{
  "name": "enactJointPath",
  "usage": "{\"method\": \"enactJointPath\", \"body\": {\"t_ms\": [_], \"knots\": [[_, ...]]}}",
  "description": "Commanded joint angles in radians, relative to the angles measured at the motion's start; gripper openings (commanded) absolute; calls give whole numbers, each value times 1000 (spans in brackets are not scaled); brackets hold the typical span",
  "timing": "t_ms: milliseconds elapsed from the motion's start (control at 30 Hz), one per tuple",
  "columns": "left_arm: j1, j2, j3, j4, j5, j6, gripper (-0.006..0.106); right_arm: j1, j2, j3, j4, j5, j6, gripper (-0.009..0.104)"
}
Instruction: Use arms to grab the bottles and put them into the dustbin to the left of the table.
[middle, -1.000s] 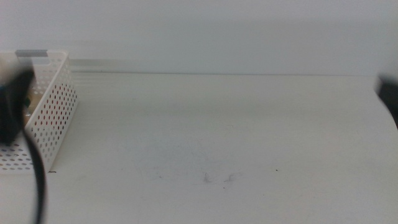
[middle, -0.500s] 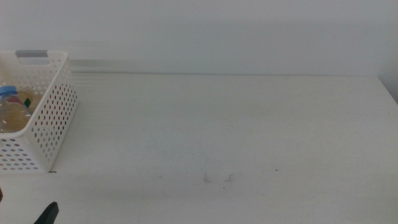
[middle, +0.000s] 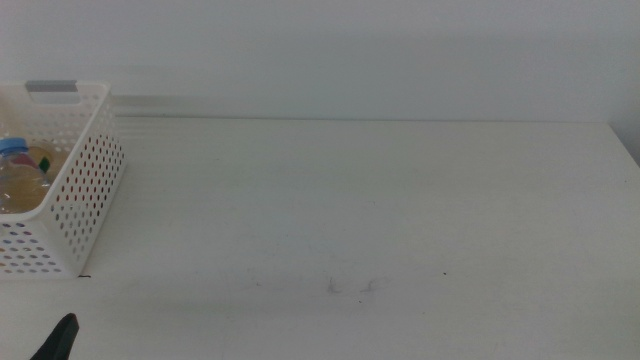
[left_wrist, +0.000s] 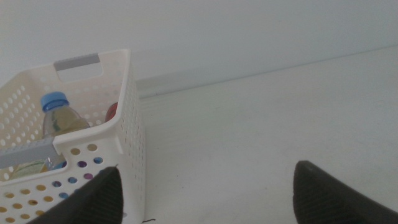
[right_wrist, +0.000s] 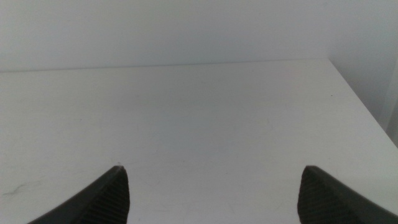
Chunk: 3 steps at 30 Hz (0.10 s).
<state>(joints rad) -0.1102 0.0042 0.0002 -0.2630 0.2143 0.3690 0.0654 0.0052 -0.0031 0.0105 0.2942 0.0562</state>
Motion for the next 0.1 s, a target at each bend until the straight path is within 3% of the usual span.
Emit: {"method": "enactJointPath", "body": {"t_ms": [0, 67], "knots": [[2, -4, 0, -7, -15, 0, 94, -5, -5, 3, -10, -10, -3, 89], [15, -4, 0, 3, -17, -2, 94, -5, -5, 3, -10, -10, -3, 89]]}}
